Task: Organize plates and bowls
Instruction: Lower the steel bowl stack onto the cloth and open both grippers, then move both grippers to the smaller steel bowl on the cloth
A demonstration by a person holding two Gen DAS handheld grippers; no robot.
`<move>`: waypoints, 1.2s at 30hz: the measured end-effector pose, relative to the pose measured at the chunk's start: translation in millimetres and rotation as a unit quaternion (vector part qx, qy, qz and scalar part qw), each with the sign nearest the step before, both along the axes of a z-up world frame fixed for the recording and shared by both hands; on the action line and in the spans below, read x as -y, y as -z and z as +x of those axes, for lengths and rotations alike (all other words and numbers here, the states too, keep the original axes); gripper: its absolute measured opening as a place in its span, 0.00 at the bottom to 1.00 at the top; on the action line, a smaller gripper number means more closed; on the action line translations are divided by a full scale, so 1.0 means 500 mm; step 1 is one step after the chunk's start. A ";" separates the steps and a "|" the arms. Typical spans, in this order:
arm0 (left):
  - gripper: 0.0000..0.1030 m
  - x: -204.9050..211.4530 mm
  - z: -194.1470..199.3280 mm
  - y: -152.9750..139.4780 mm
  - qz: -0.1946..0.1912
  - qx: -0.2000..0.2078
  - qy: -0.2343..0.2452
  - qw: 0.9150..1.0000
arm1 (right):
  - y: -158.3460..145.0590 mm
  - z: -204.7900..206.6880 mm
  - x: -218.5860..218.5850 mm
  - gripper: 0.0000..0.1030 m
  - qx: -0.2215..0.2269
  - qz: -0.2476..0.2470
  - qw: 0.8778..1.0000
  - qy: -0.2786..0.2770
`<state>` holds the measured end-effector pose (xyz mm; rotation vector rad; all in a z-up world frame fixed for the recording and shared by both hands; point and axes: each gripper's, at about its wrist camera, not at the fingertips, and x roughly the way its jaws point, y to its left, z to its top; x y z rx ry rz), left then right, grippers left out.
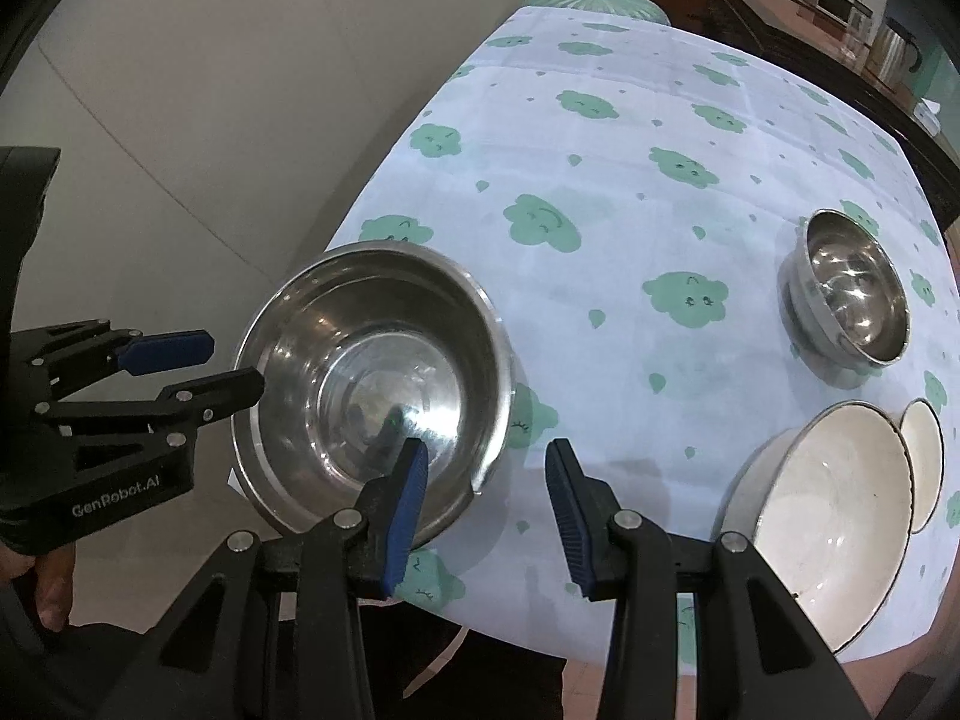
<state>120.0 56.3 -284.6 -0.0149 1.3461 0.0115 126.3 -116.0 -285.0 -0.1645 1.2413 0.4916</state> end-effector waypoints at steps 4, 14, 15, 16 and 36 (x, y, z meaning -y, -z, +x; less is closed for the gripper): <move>0.44 0.024 0.018 -0.010 -0.005 0.004 0.009 1.000 | -0.009 0.013 0.024 0.42 0.005 -0.004 1.000 0.011; 0.45 0.120 0.072 -0.029 -0.004 0.013 0.037 0.999 | -0.020 0.037 0.117 0.43 0.012 0.000 0.999 0.040; 0.45 0.132 0.077 -0.031 -0.006 0.014 0.039 0.999 | -0.018 0.041 0.129 0.43 0.011 0.000 0.999 0.043; 0.46 0.146 0.083 -0.030 -0.005 0.015 0.043 0.999 | -0.017 0.045 0.145 0.43 0.011 0.001 0.999 0.046; 0.48 0.370 0.202 -0.011 0.006 0.000 0.075 0.997 | 0.001 0.141 0.363 0.43 -0.001 0.006 0.997 0.080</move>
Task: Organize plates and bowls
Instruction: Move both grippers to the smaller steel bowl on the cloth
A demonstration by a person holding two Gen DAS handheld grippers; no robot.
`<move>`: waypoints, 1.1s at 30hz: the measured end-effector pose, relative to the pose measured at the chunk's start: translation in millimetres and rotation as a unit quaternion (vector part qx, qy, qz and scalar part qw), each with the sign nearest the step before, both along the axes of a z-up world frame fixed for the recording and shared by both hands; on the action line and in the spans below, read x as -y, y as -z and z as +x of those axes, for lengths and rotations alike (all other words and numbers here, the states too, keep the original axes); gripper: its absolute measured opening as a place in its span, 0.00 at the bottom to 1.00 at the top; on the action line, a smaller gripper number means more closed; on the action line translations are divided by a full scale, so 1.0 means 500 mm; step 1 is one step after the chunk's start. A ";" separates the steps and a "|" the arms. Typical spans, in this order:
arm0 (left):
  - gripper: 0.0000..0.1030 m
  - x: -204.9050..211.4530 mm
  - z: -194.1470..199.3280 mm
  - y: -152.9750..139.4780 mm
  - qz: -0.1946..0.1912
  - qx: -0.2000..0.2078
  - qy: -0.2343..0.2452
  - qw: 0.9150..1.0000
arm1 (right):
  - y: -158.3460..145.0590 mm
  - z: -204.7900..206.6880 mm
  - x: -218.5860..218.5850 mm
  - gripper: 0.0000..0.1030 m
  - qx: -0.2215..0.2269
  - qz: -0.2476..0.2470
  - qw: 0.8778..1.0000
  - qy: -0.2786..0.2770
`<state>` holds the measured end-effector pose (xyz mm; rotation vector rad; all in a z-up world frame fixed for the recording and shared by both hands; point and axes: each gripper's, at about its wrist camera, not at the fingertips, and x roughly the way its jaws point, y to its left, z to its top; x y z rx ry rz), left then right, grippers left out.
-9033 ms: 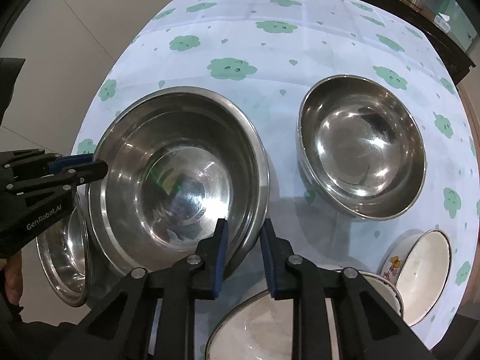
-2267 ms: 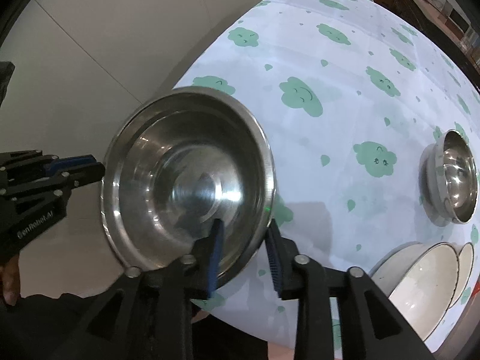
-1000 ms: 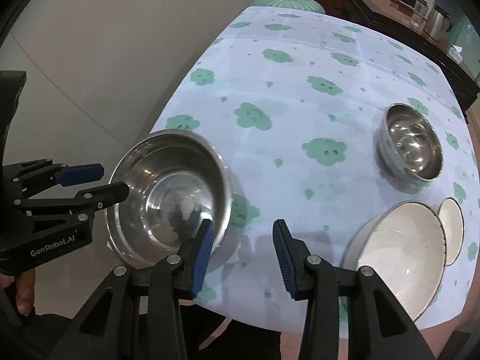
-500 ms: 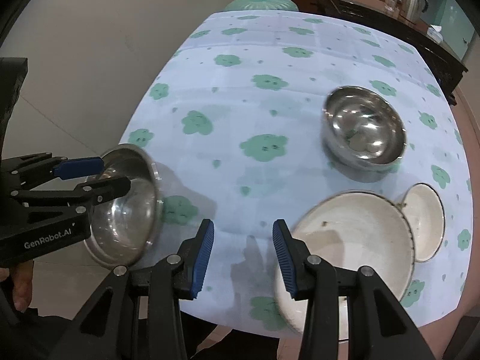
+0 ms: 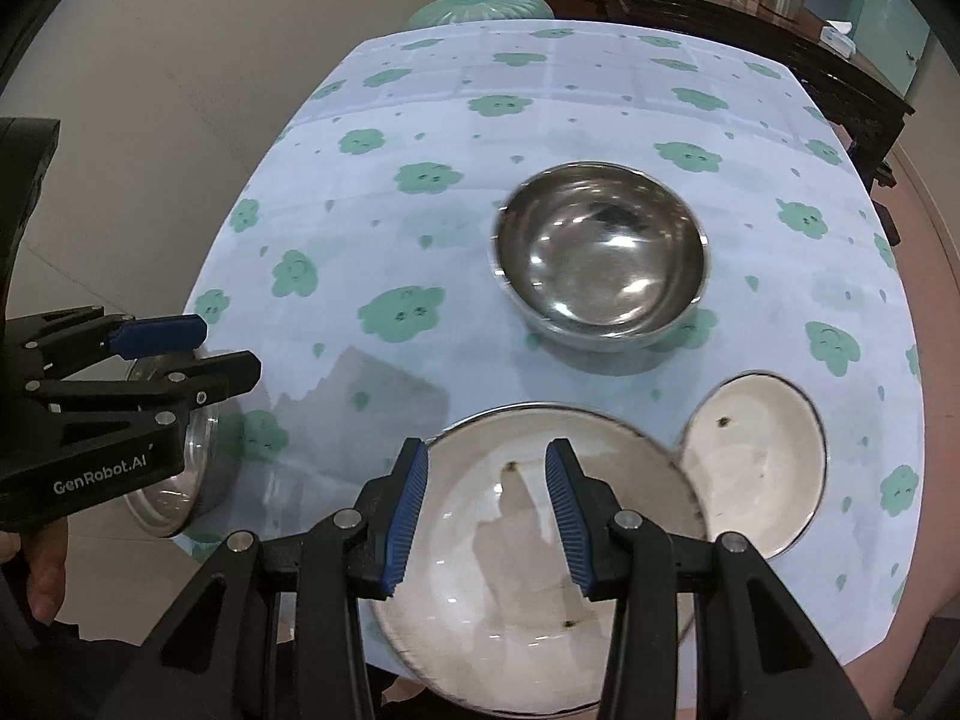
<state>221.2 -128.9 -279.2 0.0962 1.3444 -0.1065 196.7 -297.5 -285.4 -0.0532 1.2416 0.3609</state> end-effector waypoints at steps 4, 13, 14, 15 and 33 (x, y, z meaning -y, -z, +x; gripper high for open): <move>0.48 0.033 0.023 0.006 0.001 -0.002 0.006 1.000 | 0.005 0.018 0.033 0.43 -0.002 -0.001 1.000 0.004; 0.49 0.103 0.078 0.021 0.005 -0.005 0.019 1.000 | 0.021 0.063 0.119 0.43 -0.008 -0.002 0.999 0.034; 0.49 0.109 0.083 0.022 0.006 -0.004 0.020 1.000 | 0.022 0.069 0.126 0.43 -0.008 0.000 0.999 0.036; 0.49 0.115 0.091 0.024 0.009 -0.004 0.021 1.000 | 0.023 0.075 0.132 0.43 -0.008 0.000 0.999 0.037; 0.49 0.153 0.188 0.071 0.020 -0.005 -0.003 1.000 | 0.061 0.172 0.168 0.42 -0.014 -0.004 0.999 0.031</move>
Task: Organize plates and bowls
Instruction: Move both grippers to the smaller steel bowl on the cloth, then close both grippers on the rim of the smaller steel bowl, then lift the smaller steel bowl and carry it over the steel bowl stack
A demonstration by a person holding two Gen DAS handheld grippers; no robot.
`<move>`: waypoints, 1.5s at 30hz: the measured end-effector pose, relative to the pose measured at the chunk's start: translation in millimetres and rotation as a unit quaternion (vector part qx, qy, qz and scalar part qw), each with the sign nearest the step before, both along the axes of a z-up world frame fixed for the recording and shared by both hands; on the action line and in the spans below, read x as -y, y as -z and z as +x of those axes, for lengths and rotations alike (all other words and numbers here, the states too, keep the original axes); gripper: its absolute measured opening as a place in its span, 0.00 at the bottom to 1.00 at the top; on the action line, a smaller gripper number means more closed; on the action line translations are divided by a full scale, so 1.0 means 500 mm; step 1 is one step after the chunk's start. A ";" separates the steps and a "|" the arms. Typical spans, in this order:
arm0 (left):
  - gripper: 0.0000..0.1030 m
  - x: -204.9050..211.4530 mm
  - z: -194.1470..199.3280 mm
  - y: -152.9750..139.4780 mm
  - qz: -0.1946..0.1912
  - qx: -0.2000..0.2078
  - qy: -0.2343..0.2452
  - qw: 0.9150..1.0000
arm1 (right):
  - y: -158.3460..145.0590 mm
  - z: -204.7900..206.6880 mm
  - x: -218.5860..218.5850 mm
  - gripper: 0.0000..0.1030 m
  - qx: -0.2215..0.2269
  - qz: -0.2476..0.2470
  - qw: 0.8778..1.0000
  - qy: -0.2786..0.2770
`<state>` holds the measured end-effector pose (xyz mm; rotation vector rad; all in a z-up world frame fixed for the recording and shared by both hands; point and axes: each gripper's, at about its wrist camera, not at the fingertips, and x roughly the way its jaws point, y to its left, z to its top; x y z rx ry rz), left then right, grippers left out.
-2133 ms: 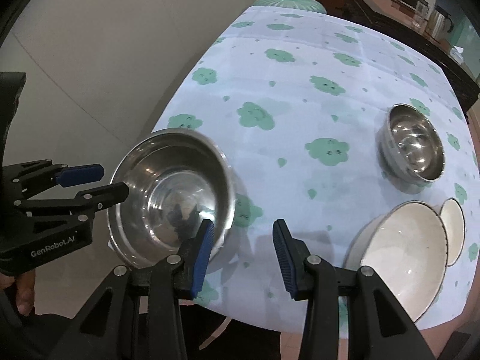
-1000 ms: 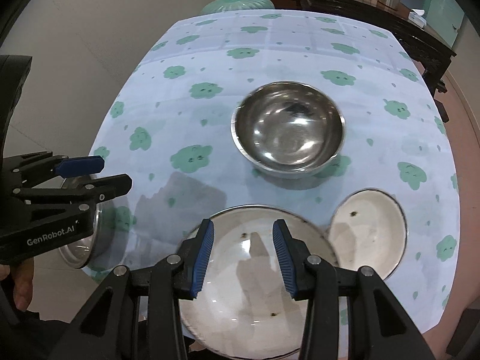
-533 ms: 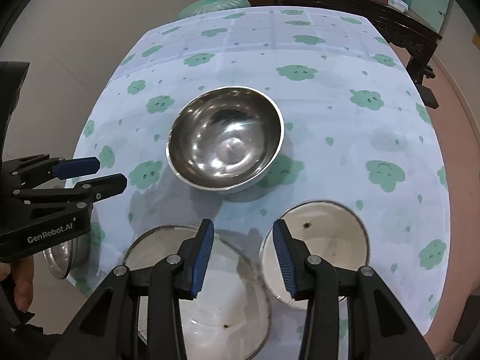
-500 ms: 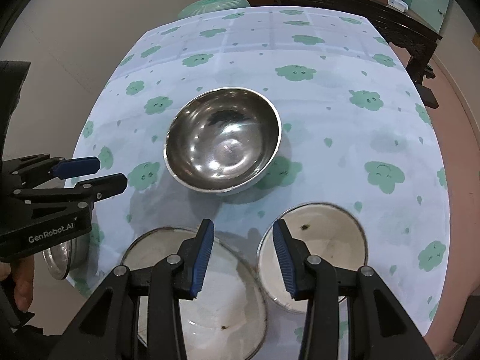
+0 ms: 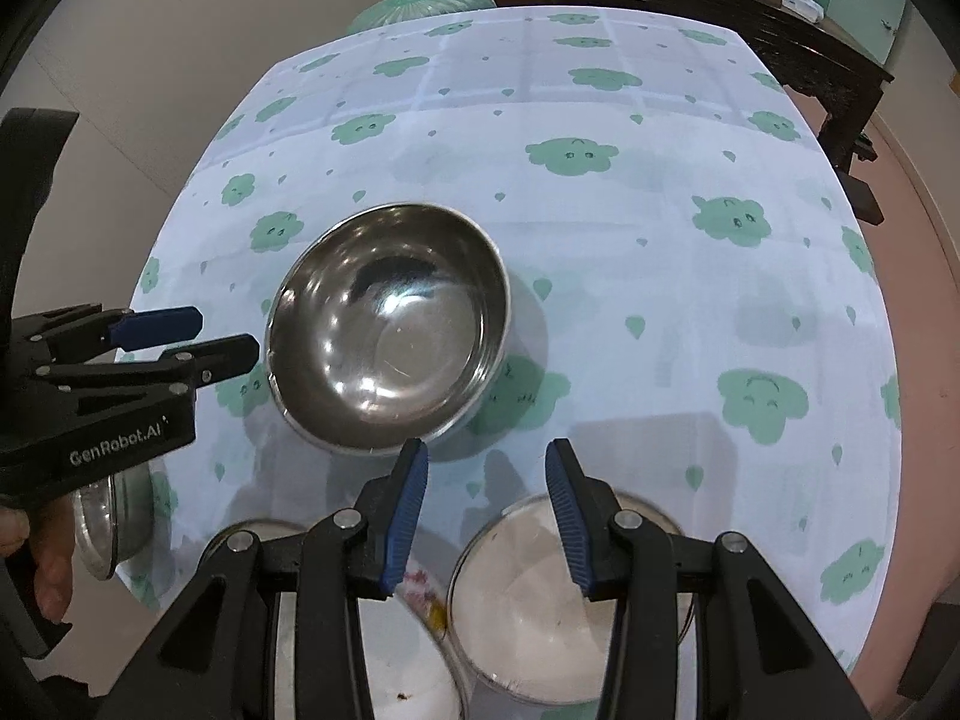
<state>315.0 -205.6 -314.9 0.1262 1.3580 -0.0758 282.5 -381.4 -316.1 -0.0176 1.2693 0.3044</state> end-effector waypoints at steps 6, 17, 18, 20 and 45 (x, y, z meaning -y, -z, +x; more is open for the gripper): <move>0.49 0.009 0.016 0.015 -0.001 -0.002 0.000 1.000 | 0.008 0.036 -0.005 0.42 0.002 0.000 1.000 -0.004; 0.47 0.016 0.036 0.043 0.004 -0.013 0.003 1.000 | 0.041 0.079 -0.016 0.34 -0.010 -0.006 1.000 -0.007; 0.46 0.017 0.038 0.045 0.004 -0.013 0.002 1.000 | 0.044 0.082 -0.016 0.33 -0.012 -0.008 1.000 -0.006; 0.43 0.018 0.039 0.050 0.005 -0.016 0.002 1.000 | 0.052 0.087 -0.016 0.31 -0.017 -0.009 1.000 -0.006; 0.07 0.036 0.036 0.044 -0.004 -0.021 0.023 1.000 | 0.049 0.085 -0.028 0.18 -0.020 -0.005 1.000 -0.016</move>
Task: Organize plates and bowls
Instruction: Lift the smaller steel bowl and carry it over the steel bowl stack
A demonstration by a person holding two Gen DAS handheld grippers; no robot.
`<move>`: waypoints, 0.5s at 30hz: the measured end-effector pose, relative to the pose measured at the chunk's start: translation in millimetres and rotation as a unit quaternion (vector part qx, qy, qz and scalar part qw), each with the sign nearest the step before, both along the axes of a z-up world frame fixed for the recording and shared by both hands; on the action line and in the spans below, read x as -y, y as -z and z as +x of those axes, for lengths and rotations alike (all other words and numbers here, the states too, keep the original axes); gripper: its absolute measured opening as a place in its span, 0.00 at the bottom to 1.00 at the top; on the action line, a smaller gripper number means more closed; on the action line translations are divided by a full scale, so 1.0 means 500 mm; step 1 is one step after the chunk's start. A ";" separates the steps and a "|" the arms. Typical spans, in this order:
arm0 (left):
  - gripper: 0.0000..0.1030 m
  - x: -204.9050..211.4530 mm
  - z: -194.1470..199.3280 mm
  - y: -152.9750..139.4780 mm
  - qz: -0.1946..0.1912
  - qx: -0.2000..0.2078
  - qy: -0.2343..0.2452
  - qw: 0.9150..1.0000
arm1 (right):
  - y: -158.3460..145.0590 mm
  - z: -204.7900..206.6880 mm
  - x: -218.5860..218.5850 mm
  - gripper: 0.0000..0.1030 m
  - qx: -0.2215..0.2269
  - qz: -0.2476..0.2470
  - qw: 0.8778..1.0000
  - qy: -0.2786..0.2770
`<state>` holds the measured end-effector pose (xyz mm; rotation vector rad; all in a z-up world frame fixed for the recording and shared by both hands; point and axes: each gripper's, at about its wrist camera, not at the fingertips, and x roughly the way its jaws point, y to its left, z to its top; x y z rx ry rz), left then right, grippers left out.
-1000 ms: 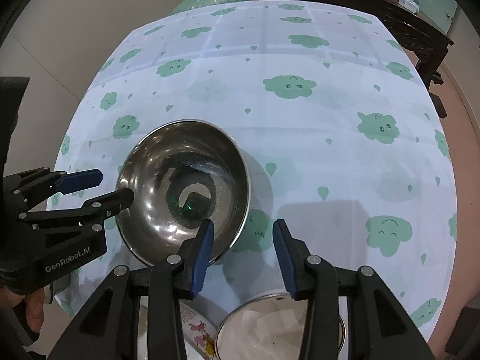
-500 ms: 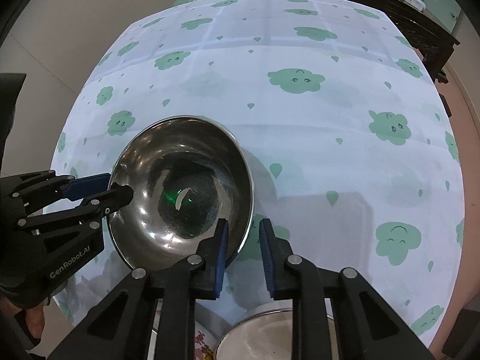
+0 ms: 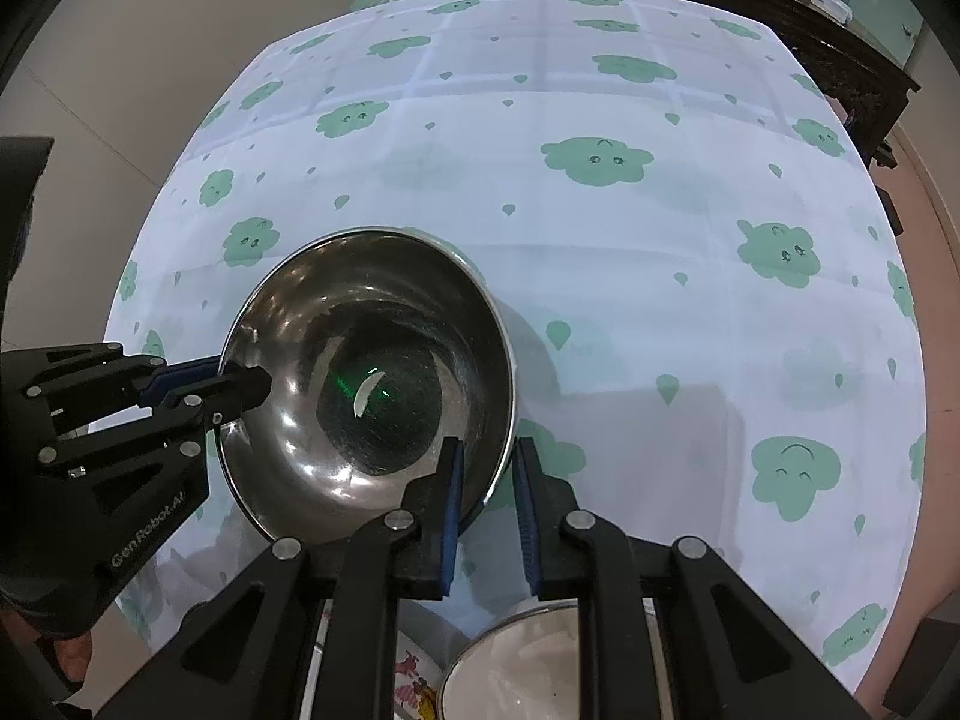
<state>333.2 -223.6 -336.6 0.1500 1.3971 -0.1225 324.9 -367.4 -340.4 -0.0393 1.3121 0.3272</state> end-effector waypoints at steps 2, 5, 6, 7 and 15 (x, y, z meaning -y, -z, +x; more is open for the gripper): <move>0.07 -0.001 0.000 -0.009 0.001 0.004 0.002 1.000 | -0.011 -0.003 -0.002 0.18 0.004 -0.002 1.000 -0.002; 0.07 -0.001 -0.004 -0.025 0.000 0.010 0.002 1.000 | -0.033 -0.006 -0.001 0.18 0.011 -0.001 1.000 -0.001; 0.07 -0.002 -0.006 -0.032 0.000 0.012 0.002 1.000 | -0.040 -0.006 -0.001 0.18 0.012 0.000 1.000 -0.002; 0.07 -0.003 -0.008 -0.037 -0.001 0.014 0.002 1.000 | -0.046 -0.008 0.000 0.18 0.014 0.002 1.000 -0.002; 0.07 -0.010 -0.032 -0.074 0.000 0.023 0.008 1.000 | -0.095 -0.033 -0.010 0.18 0.031 -0.002 0.999 -0.007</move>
